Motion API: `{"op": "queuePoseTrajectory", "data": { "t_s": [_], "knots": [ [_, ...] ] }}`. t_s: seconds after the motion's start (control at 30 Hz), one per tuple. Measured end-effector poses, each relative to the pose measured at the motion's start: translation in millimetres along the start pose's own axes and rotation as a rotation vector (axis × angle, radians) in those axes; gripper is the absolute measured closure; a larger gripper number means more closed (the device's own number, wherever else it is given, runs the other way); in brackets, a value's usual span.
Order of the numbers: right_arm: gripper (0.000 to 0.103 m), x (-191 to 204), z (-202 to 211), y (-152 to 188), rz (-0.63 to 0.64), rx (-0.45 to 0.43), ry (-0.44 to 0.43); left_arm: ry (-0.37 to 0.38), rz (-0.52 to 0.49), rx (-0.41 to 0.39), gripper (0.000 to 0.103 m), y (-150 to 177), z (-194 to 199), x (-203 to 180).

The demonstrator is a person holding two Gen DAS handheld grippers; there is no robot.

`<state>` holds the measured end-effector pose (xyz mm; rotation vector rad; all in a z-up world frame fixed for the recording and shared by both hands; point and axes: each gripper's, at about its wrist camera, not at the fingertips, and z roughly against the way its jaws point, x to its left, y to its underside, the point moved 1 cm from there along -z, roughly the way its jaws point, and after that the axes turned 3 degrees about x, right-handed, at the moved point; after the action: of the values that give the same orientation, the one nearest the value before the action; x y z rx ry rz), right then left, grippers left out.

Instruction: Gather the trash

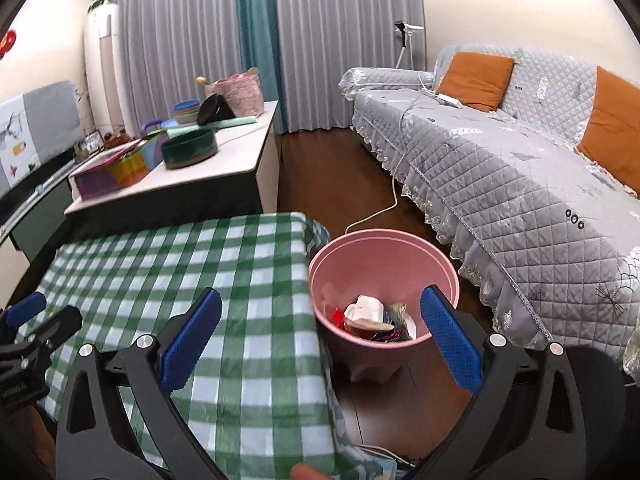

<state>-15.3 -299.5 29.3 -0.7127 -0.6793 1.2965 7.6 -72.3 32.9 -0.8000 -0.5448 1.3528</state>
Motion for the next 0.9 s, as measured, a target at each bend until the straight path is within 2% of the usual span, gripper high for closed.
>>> {"op": "queuePoseTrajectory", "data": {
  "t_s": [0.37,0.9],
  "knots": [
    [0.005,28,12,34,0.085,0.028,0.006,-0.049,0.049,0.026,0.008,29,6,19],
    [0.005,25,-6,35,0.073,0.044,0.007,-0.083,0.011,0.057,0.008,47,-16,11]
  ]
}}
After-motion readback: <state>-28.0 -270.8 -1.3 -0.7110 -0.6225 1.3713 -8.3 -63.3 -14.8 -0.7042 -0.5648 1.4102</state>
